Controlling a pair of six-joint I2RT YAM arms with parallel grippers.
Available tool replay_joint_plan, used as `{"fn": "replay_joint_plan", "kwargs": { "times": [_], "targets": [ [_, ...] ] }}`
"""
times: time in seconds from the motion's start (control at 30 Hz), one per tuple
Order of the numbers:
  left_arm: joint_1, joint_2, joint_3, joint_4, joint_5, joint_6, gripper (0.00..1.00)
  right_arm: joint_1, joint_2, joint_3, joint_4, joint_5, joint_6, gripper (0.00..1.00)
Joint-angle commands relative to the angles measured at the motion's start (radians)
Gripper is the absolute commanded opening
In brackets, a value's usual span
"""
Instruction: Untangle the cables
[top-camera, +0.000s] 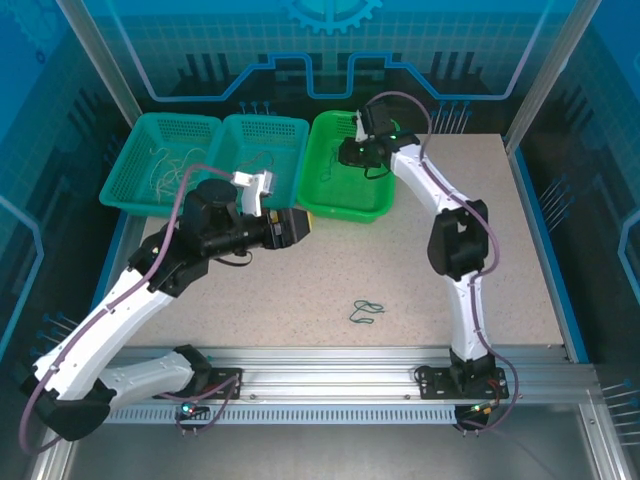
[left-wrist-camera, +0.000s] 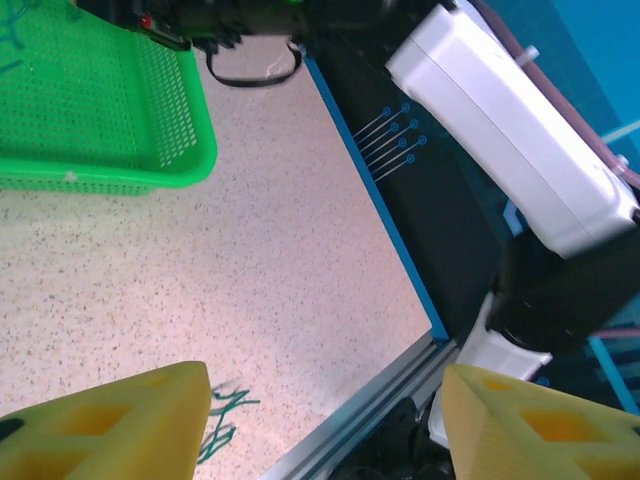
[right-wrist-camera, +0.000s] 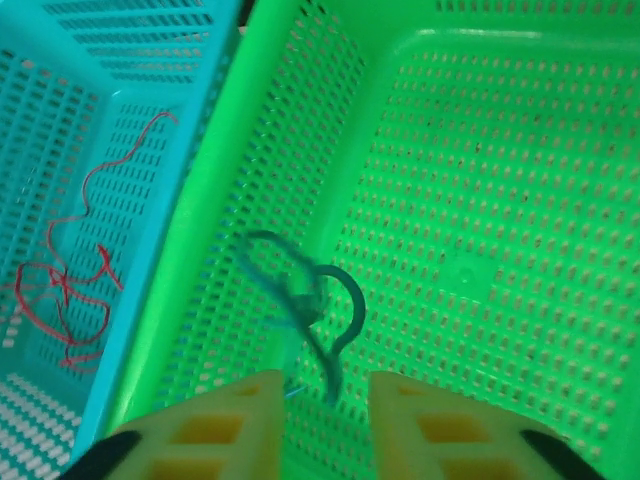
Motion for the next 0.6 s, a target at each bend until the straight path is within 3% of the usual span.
{"fn": "replay_joint_plan", "kwargs": {
  "times": [0.0,0.1,0.2,0.4,0.57],
  "targets": [
    [-0.026,-0.018,-0.025,-0.043,-0.048,-0.013,0.68,0.009,0.032,0.159,-0.137,-0.005,-0.026,0.38],
    [-0.043,-0.016,-0.048,-0.048,-0.045,-0.005,0.75,0.009,0.007,0.169,-0.155,-0.001,-0.050,0.41],
    [-0.056,-0.002,-0.045,-0.108,-0.038,0.034,0.82,0.007,-0.123,0.036,-0.129,-0.006,-0.065,0.42],
    [-0.098,0.011,0.006,-0.298,-0.040,0.188,0.91,0.022,-0.564,-0.518,0.029,0.006,-0.036,0.47],
    [-0.162,0.022,-0.003,-0.340,0.001,0.307,0.92,0.079,-0.876,-0.845,-0.030,0.034,-0.021,0.51]
  ]
}}
